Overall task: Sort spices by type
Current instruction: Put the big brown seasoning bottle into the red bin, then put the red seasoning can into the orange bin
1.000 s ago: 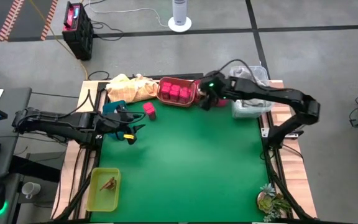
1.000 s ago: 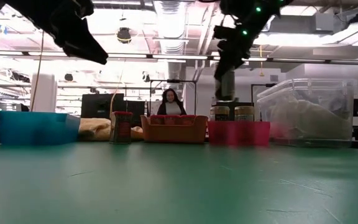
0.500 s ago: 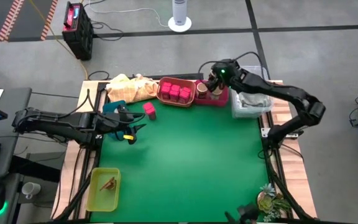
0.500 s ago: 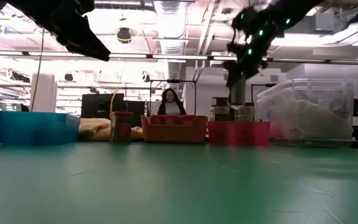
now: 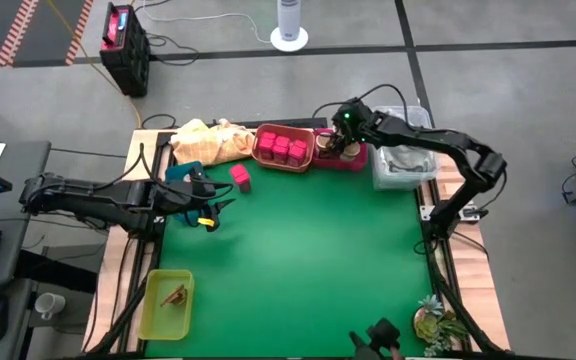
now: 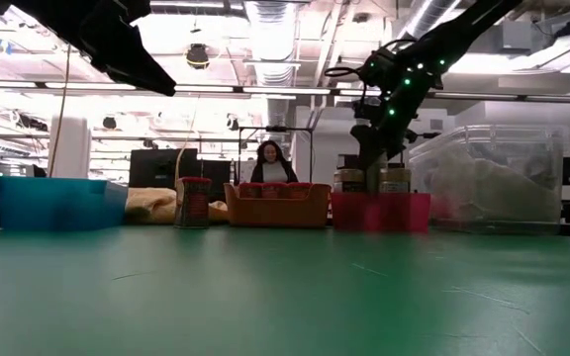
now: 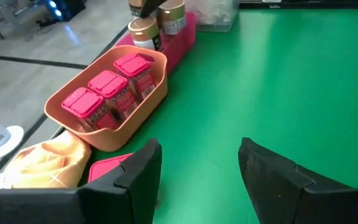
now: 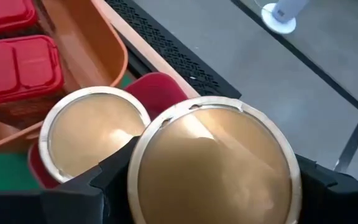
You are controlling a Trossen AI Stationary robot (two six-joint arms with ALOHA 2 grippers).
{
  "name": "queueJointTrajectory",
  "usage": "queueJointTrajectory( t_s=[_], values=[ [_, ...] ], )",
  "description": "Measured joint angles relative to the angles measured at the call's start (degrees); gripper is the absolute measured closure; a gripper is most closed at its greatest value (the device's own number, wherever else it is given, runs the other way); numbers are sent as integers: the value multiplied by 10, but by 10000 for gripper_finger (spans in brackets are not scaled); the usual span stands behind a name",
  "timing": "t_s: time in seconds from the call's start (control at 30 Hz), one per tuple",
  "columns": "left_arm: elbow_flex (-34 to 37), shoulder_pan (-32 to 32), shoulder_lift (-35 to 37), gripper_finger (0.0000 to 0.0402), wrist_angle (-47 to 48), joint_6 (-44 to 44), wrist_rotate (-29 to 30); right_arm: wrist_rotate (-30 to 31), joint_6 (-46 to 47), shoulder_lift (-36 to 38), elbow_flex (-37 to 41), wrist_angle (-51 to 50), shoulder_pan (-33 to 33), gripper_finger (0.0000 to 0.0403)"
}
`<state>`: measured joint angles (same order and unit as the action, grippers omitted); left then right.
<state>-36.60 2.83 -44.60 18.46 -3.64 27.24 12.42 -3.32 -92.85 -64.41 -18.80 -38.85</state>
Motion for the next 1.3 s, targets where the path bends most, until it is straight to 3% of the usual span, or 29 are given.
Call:
queueJointTrajectory(
  t_s=[0.27,0.47,0.57,1.03,1.3],
  values=[
    [0,0,0,198,1,-1,1,-20,0,0,0,-12,-14,98],
    [0,0,0,198,1,-2,1,-31,5,-1,-1,-31,-15,32],
    [0,0,0,198,1,-2,1,-32,5,-1,-1,-32,-15,18],
    [0,0,0,198,0,-2,2,-32,-9,55,-33,-64,-8,27],
    [0,0,0,198,0,-3,2,7,-11,116,-37,-55,75,27]
  ],
)
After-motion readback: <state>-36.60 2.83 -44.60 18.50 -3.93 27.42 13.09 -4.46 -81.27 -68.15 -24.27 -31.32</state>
